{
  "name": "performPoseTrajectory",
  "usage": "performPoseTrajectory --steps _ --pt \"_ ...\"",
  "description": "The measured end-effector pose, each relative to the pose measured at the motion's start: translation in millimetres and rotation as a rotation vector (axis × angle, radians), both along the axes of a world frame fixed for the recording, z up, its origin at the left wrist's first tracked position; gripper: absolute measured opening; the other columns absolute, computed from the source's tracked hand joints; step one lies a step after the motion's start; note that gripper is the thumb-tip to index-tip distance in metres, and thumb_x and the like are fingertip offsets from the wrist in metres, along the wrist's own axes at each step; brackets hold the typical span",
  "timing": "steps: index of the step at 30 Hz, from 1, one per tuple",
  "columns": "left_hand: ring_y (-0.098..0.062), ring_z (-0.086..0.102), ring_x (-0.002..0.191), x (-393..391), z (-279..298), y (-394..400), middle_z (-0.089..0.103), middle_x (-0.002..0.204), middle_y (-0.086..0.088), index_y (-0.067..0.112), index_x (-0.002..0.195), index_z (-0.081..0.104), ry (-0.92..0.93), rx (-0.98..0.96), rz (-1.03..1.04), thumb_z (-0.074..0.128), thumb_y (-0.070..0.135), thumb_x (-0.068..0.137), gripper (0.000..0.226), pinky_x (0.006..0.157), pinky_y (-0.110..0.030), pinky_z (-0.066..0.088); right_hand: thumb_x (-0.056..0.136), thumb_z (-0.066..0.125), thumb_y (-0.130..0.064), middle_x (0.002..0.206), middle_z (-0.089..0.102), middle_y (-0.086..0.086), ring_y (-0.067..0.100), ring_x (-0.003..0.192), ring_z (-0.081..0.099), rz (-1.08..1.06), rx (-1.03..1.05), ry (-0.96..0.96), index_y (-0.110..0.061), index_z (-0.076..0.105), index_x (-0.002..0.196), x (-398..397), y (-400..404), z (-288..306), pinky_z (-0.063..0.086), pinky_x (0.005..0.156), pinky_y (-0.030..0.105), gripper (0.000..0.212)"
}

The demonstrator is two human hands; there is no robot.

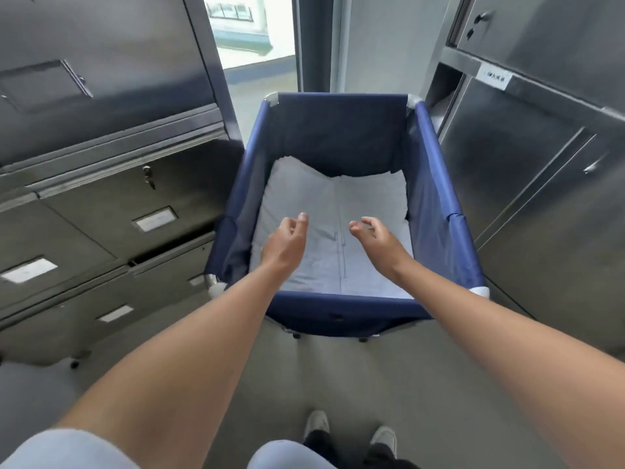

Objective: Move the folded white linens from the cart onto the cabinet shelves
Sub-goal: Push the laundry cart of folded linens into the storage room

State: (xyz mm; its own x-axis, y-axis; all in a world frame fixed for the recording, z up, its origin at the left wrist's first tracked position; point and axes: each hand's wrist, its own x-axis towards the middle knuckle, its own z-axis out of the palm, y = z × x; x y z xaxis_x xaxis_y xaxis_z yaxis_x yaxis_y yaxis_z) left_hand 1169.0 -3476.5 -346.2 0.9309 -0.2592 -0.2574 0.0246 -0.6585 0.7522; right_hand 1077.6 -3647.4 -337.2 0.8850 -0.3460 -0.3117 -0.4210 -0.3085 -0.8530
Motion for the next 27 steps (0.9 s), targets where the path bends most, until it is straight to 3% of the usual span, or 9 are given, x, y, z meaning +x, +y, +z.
performPoseTrajectory --steps 3,5,7,9,11,15,19,23,27 --pt "-0.026 0.059 0.117 -9 -31 8 0.064 0.125 -0.003 0.018 0.129 0.052 -0.075 0.350 -0.248 0.034 0.067 0.097 0.061 0.103 -0.044 0.039 0.095 0.055 -0.054 0.137 0.054 0.003 0.017 0.123 0.051 0.062 -0.103 0.070 -0.015 0.041 0.146 -6 -1 -33 0.039 0.095 0.030 0.066" --pt "-0.024 0.057 0.120 -14 -52 14 0.063 0.131 -0.002 0.019 0.134 0.051 -0.110 0.507 -0.403 0.035 0.071 0.093 0.068 0.104 -0.044 0.035 0.089 0.062 -0.057 0.139 0.056 0.001 0.017 0.127 0.051 0.143 -0.204 0.148 -0.017 0.049 0.141 -12 -2 -55 0.042 0.101 0.032 0.066" --pt "-0.025 0.058 0.118 -18 -72 25 0.065 0.126 -0.001 0.020 0.127 0.055 -0.084 0.592 -0.509 0.037 0.076 0.088 0.070 0.101 -0.043 0.037 0.083 0.065 -0.060 0.133 0.060 -0.003 0.018 0.122 0.056 0.289 -0.355 0.258 -0.021 0.057 0.131 -22 -3 -77 0.045 0.099 0.035 0.063" --pt "-0.027 0.061 0.107 -20 -88 36 0.068 0.111 0.000 0.022 0.109 0.056 -0.081 0.687 -0.601 0.039 0.081 0.083 0.066 0.093 -0.042 0.040 0.079 0.065 -0.061 0.114 0.067 -0.005 0.021 0.100 0.062 0.477 -0.560 0.372 -0.025 0.060 0.112 -33 -4 -91 0.048 0.080 0.035 0.050" --pt "-0.027 0.060 0.098 -19 -100 43 0.067 0.106 0.000 0.024 0.099 0.049 -0.166 0.754 -0.685 0.044 0.079 0.082 0.058 0.091 -0.043 0.042 0.082 0.065 -0.049 0.104 0.067 -0.001 0.025 0.088 0.060 0.577 -0.750 0.384 -0.021 0.054 0.104 -39 -6 -106 0.041 0.069 0.034 0.038" --pt "-0.025 0.056 0.085 -17 -109 36 0.065 0.099 0.000 0.022 0.093 0.044 -0.235 0.749 -0.698 0.049 0.068 0.087 0.047 0.078 -0.039 0.044 0.089 0.061 -0.029 0.101 0.068 0.005 0.028 0.086 0.061 0.494 -0.856 0.345 -0.016 0.055 0.103 -38 -7 -122 0.037 0.067 0.032 0.020" --pt "-0.024 0.061 0.082 -18 -112 27 0.063 0.089 0.003 0.021 0.092 0.045 -0.282 0.783 -0.718 0.051 0.066 0.089 0.045 0.064 -0.034 0.039 0.091 0.059 -0.041 0.096 0.068 0.003 0.023 0.078 0.052 0.519 -0.910 0.363 -0.020 0.061 0.101 -34 -10 -125 0.035 0.066 0.030 0.023" --pt "-0.026 0.057 0.081 -18 -107 16 0.064 0.097 -0.001 0.017 0.102 0.055 -0.265 0.927 -0.742 0.058 0.032 0.091 0.018 0.065 -0.032 0.038 0.088 0.059 -0.038 0.094 0.067 0.002 0.025 0.075 0.049 0.675 -1.025 0.398 -0.022 0.065 0.100 -23 -17 -118 0.035 0.065 0.029 0.021" --pt "-0.026 0.051 0.078 -16 -97 2 0.053 0.089 -0.001 0.019 0.105 0.063 -0.180 1.041 -0.780 0.057 0.012 0.088 0.019 0.066 -0.031 0.039 0.085 0.062 -0.034 0.096 0.067 0.003 0.026 0.074 0.049 0.774 -1.060 0.392 -0.019 0.065 0.101 -18 -23 -113 0.035 0.065 0.029 0.021"
